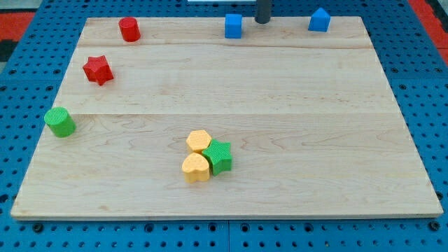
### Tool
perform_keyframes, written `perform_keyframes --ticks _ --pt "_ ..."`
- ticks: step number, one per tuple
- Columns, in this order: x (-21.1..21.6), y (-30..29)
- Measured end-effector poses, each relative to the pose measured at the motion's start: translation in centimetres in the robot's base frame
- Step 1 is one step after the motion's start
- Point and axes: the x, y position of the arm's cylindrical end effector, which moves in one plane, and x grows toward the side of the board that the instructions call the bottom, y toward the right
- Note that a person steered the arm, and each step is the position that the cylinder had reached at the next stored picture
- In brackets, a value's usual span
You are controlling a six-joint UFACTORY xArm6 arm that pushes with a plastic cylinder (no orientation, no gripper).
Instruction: Move blue cube a bit down
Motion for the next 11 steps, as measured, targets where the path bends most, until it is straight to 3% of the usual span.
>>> perform_keyframes --ticks 1,3,5,6,11 --pt "0.2 -4.3" --pt "3.3 -7.7" --pt "0.1 -7.2" --pt "0.5 -8.2" --pt "8.0 -14.7"
